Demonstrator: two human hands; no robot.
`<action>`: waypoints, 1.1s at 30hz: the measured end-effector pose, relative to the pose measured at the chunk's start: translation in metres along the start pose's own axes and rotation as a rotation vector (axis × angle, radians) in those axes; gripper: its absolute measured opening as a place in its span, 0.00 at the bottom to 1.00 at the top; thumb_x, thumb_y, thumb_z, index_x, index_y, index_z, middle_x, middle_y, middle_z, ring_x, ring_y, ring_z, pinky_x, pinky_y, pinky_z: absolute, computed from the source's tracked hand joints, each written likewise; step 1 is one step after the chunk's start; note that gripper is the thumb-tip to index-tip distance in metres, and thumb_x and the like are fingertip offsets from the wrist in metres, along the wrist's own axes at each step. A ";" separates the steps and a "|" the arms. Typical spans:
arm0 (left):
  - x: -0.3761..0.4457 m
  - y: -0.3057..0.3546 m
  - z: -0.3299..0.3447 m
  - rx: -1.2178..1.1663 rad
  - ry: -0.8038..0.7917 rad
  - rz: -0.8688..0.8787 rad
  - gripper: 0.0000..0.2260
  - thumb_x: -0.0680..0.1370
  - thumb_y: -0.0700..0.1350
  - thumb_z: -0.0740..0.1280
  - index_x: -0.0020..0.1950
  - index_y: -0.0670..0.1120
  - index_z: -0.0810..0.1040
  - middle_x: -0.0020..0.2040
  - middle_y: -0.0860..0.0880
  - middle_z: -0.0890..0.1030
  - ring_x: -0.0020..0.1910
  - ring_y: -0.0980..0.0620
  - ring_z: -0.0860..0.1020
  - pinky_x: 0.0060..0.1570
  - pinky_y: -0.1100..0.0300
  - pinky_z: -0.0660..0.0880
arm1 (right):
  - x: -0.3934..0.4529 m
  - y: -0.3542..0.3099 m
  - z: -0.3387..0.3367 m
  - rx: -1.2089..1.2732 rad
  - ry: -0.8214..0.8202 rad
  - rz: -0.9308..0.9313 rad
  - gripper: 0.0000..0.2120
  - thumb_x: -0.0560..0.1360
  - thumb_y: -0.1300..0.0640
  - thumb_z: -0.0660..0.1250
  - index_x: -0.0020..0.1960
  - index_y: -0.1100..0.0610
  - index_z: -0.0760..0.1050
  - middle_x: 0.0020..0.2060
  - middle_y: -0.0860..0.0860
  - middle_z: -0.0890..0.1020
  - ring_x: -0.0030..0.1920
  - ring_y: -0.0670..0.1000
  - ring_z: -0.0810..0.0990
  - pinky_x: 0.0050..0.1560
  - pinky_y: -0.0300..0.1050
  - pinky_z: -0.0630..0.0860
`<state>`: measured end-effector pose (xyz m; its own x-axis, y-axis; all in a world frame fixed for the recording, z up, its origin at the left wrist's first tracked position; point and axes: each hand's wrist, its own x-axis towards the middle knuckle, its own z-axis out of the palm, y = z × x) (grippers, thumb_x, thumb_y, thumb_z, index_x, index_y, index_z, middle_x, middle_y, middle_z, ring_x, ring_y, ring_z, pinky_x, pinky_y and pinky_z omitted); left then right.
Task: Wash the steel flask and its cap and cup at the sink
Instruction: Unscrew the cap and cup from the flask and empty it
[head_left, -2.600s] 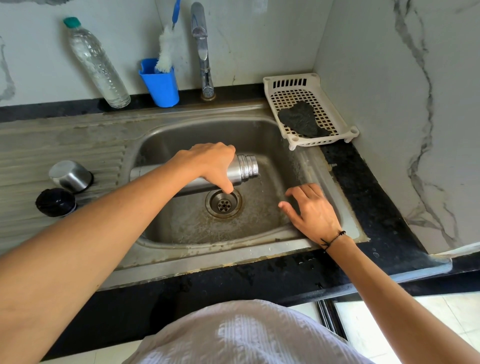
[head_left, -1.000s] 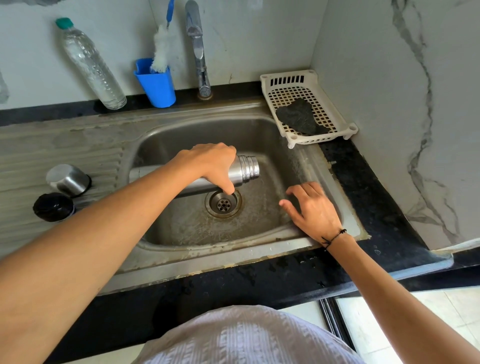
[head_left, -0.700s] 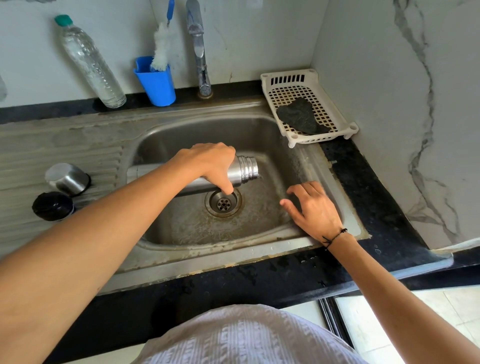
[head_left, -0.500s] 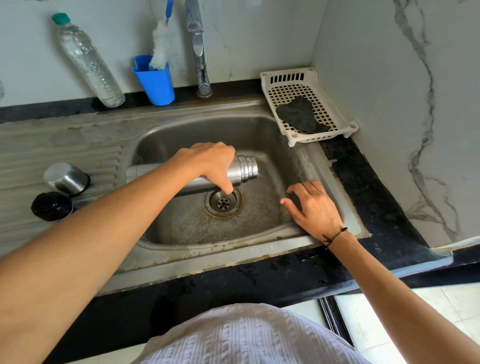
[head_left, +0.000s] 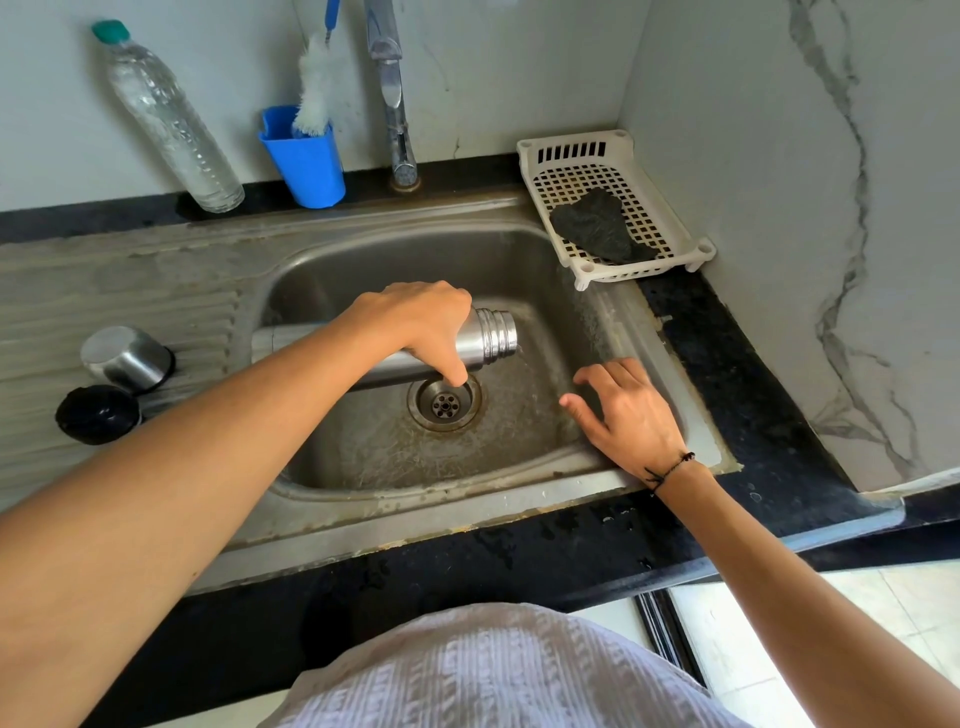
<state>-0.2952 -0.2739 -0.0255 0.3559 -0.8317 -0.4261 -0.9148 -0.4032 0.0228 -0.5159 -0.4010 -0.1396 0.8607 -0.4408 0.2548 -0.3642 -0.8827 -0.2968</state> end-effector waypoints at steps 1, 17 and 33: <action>0.000 0.000 0.000 -0.001 -0.002 0.000 0.22 0.64 0.56 0.75 0.44 0.46 0.66 0.41 0.48 0.73 0.36 0.50 0.74 0.33 0.55 0.72 | 0.000 0.000 0.000 0.001 0.004 0.000 0.25 0.76 0.41 0.54 0.51 0.60 0.77 0.43 0.56 0.80 0.51 0.58 0.76 0.42 0.49 0.77; 0.000 0.001 -0.002 0.000 -0.008 -0.020 0.22 0.64 0.56 0.75 0.43 0.46 0.66 0.41 0.48 0.72 0.36 0.49 0.73 0.38 0.52 0.75 | 0.000 0.000 0.001 0.005 -0.011 0.002 0.26 0.76 0.40 0.53 0.51 0.60 0.77 0.44 0.55 0.80 0.52 0.57 0.75 0.42 0.49 0.77; -0.001 0.007 -0.004 0.006 -0.026 -0.025 0.22 0.65 0.56 0.75 0.44 0.46 0.68 0.40 0.48 0.72 0.35 0.50 0.73 0.36 0.54 0.73 | 0.000 -0.001 0.000 0.015 0.014 -0.022 0.25 0.76 0.41 0.54 0.50 0.61 0.77 0.43 0.56 0.80 0.51 0.58 0.76 0.42 0.49 0.77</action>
<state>-0.3013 -0.2772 -0.0212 0.3737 -0.8110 -0.4502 -0.9069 -0.4214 0.0063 -0.5151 -0.3999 -0.1393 0.8633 -0.4239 0.2739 -0.3400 -0.8896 -0.3050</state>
